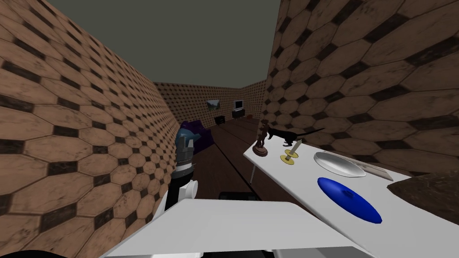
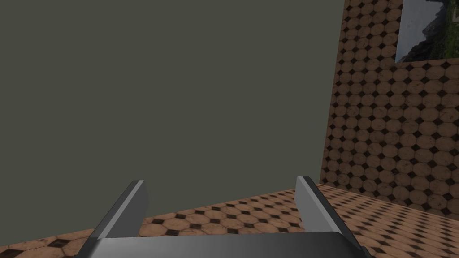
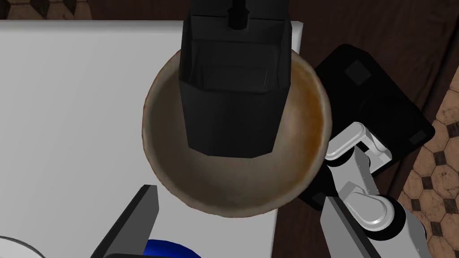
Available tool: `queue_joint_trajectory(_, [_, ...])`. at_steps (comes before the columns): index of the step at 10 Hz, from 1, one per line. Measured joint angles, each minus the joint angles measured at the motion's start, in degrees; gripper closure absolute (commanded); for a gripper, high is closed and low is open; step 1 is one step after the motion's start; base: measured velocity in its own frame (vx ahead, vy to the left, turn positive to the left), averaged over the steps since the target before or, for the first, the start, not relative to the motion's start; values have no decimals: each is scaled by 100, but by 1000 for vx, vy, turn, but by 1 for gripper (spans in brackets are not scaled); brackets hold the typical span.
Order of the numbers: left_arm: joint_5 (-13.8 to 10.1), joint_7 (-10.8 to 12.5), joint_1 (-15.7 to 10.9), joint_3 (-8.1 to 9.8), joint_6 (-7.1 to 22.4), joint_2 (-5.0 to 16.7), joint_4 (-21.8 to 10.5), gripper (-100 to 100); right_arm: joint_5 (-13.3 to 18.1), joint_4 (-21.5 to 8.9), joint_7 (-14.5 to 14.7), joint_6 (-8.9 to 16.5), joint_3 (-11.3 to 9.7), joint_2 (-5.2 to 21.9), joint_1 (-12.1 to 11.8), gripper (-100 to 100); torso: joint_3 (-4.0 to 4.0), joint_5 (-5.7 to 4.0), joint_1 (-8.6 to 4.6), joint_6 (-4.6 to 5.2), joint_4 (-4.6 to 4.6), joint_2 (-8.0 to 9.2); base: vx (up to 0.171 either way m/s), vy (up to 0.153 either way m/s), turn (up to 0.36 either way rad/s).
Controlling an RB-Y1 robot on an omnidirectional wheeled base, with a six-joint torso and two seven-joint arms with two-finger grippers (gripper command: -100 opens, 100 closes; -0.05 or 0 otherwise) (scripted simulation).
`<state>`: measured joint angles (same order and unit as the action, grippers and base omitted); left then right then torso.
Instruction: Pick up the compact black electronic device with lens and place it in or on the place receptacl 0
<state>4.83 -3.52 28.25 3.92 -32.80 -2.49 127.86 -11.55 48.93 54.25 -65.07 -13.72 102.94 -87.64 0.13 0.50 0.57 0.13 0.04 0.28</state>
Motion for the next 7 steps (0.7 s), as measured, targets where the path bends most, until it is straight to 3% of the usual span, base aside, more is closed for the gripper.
queue_joint_trajectory(2, [0, 0, -1, -1, 0, 0, 0, 0, 350, 127, -333, -75, 53, 71, 359, -100, -3, 0, 0, -8, -1, -7, -51, -19, -59])
queue_joint_trajectory(3, [0, 0, 0, 0, 0, 0, 0, 0, 243, 250, -382, -185, 139, 182, 205, -100, 2, 1, -3, -2, 0, 3, -68, -17, -104])
queue_joint_trajectory(5, [0, 0, -1, -1, 0, 0, 0, 0, 789, 223, -772, -276, 38, 15, 767, -100, -2, 1, 3, -8, -1, -5, -17, -3, 11])
queue_joint_trajectory(6, [0, 0, -1, -1, 0, 0, 0, 0, 848, 265, -860, -276, 85, 89, 803, -100, -10, 3, 5, -9, -4, -17, 6, 2, 11])
queue_joint_trajectory(7, [0, 0, 0, -1, 0, 0, 0, 0, 1119, 236, -982, -277, 47, 40, 1097, -100, -13, 2, 6, -8, -5, -23, 8, 1, -4])
